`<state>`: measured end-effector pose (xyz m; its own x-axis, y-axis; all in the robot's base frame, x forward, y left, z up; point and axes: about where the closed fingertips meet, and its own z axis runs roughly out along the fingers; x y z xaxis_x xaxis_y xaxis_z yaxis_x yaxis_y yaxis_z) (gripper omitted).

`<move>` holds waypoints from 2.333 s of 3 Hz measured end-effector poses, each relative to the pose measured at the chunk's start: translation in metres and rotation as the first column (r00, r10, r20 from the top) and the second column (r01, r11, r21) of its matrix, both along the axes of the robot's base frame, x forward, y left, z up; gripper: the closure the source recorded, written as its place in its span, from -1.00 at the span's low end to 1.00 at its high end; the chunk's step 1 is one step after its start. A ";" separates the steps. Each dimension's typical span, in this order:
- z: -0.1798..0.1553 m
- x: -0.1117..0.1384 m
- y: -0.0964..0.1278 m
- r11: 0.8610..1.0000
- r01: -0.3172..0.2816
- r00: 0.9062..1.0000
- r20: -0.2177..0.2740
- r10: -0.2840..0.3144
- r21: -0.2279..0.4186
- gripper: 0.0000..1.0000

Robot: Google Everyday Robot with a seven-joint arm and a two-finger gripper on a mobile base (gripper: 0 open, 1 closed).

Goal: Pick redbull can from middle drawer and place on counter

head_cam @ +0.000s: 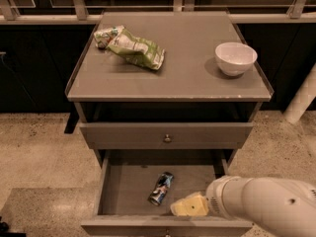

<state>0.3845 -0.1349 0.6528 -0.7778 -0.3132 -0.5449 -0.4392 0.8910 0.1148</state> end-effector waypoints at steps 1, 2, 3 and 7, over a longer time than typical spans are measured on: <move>-0.053 -0.001 0.014 0.999 0.035 0.997 -0.072 -0.033 0.026 -1.00; -0.090 0.007 0.044 0.994 0.044 0.993 -0.111 -0.033 0.099 -1.00; -0.122 0.013 0.076 0.986 -0.029 0.989 -0.136 0.052 0.166 -1.00; -0.193 0.093 0.114 0.974 -0.005 0.994 -0.101 0.029 0.227 -1.00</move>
Offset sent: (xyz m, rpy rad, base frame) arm 0.0140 0.0844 -0.1470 0.1720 0.1407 0.0418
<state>0.4777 -0.0212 0.4596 -0.8292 -0.2050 -0.5200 -0.4295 0.8291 0.3581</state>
